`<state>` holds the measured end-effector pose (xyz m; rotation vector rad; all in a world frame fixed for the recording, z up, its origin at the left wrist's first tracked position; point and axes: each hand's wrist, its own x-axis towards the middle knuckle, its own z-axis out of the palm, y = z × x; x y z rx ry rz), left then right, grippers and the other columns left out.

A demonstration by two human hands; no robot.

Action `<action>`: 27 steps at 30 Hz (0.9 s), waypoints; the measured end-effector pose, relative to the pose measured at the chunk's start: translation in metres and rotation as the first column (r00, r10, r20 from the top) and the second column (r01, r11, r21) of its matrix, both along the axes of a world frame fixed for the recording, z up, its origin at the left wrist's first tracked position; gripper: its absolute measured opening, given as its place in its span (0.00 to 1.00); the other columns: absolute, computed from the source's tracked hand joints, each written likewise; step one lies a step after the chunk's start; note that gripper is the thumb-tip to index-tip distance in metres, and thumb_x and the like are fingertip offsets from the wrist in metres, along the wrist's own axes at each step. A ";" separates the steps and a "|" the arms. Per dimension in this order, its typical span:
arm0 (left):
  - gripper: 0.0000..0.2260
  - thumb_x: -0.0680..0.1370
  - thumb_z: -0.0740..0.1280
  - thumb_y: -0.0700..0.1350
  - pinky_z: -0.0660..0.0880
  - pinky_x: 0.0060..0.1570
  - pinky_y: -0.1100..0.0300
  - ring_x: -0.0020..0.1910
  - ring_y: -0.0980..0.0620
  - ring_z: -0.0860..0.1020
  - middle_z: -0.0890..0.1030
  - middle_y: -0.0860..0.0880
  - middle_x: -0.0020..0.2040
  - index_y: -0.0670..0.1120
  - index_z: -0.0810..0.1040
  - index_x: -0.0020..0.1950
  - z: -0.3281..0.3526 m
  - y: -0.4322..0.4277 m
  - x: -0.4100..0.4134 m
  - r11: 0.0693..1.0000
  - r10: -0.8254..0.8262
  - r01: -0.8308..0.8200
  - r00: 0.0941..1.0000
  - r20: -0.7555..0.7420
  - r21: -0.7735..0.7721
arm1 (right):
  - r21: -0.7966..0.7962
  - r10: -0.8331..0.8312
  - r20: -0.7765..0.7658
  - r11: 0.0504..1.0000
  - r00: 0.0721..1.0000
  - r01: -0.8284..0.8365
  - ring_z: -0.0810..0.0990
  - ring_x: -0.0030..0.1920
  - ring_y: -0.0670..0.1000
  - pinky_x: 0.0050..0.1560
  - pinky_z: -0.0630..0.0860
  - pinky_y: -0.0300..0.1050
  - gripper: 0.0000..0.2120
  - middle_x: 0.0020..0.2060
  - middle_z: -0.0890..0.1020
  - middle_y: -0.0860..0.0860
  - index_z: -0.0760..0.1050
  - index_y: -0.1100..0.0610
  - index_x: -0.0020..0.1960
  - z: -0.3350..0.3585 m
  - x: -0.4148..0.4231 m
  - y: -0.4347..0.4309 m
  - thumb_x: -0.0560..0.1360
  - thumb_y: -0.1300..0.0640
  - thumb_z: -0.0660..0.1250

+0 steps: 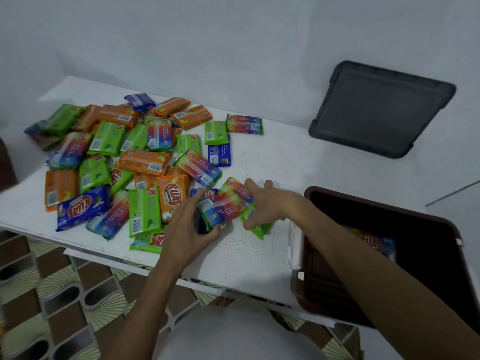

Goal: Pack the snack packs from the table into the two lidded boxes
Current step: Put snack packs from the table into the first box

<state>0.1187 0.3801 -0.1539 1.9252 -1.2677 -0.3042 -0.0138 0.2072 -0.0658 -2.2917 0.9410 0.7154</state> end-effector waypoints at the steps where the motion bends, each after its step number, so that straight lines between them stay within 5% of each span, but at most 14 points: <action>1: 0.37 0.69 0.69 0.58 0.75 0.55 0.59 0.62 0.54 0.72 0.71 0.50 0.67 0.53 0.61 0.76 0.003 -0.001 0.001 1.000 0.000 -0.002 0.998 -0.056 -0.022 | 0.025 -0.023 0.044 0.999 0.999 0.022 0.75 0.50 0.56 0.40 0.77 0.48 0.33 0.57 0.64 0.55 0.56 0.46 0.63 0.005 -0.001 -0.002 0.68 0.45 0.74; 6: 0.37 0.71 0.76 0.45 0.75 0.62 0.56 0.65 0.60 0.72 0.69 0.59 0.68 0.56 0.62 0.75 0.026 -0.012 0.001 0.992 -0.012 -0.024 0.962 -0.275 -0.127 | 0.203 -0.171 0.314 0.973 0.934 0.110 0.77 0.40 0.52 0.36 0.77 0.42 0.21 0.51 0.71 0.56 0.63 0.48 0.56 0.034 -0.016 -0.016 0.70 0.51 0.71; 9: 0.37 0.72 0.75 0.38 0.75 0.63 0.50 0.65 0.59 0.74 0.70 0.66 0.65 0.57 0.62 0.74 0.040 -0.019 -0.003 0.982 -0.041 -0.040 0.909 -0.416 -0.185 | 0.440 -0.370 0.495 0.887 0.786 0.140 0.76 0.40 0.51 0.41 0.77 0.45 0.12 0.47 0.75 0.56 0.68 0.53 0.55 0.050 -0.034 -0.020 0.73 0.60 0.67; 12: 0.34 0.73 0.73 0.37 0.75 0.62 0.48 0.64 0.54 0.76 0.71 0.63 0.64 0.55 0.62 0.74 0.054 -0.026 -0.007 0.964 -0.086 -0.043 0.882 -0.464 -0.261 | 0.559 -0.534 0.566 0.809 0.628 0.184 0.81 0.49 0.57 0.52 0.80 0.54 0.13 0.54 0.78 0.56 0.73 0.52 0.55 0.062 -0.055 -0.019 0.75 0.65 0.60; 17: 0.28 0.73 0.72 0.47 0.78 0.57 0.56 0.62 0.52 0.76 0.71 0.56 0.66 0.59 0.66 0.70 0.076 -0.044 -0.021 0.946 -0.170 0.027 0.890 -0.424 -0.323 | 0.714 -0.749 0.592 0.659 0.299 0.237 0.83 0.54 0.60 0.49 0.82 0.60 0.15 0.54 0.77 0.57 0.72 0.57 0.60 0.065 -0.090 -0.011 0.79 0.70 0.55; 20: 0.24 0.73 0.70 0.49 0.77 0.50 0.65 0.59 0.59 0.77 0.74 0.64 0.60 0.58 0.69 0.68 0.087 -0.058 -0.036 0.943 -0.251 0.139 0.893 -0.374 -0.302 | 0.694 -0.752 0.620 0.658 0.222 0.292 0.84 0.53 0.60 0.46 0.82 0.60 0.14 0.53 0.78 0.60 0.71 0.55 0.60 0.063 -0.116 -0.012 0.80 0.68 0.55; 23: 0.24 0.72 0.72 0.46 0.75 0.47 0.71 0.56 0.62 0.77 0.76 0.58 0.58 0.55 0.72 0.67 0.092 -0.073 -0.053 0.931 -0.311 0.230 0.906 -0.285 -0.283 | 0.695 -0.763 0.628 0.639 0.154 0.330 0.84 0.53 0.59 0.45 0.83 0.57 0.14 0.51 0.78 0.61 0.71 0.53 0.60 0.063 -0.145 -0.012 0.81 0.67 0.56; 27: 0.25 0.73 0.75 0.44 0.78 0.51 0.65 0.57 0.56 0.78 0.76 0.58 0.61 0.52 0.73 0.68 0.090 -0.090 -0.072 0.906 -0.403 0.362 0.896 -0.188 -0.219 | 0.689 -0.765 0.634 0.623 0.108 0.369 0.84 0.51 0.58 0.45 0.82 0.55 0.15 0.49 0.78 0.58 0.71 0.47 0.60 0.059 -0.181 -0.011 0.81 0.65 0.57</action>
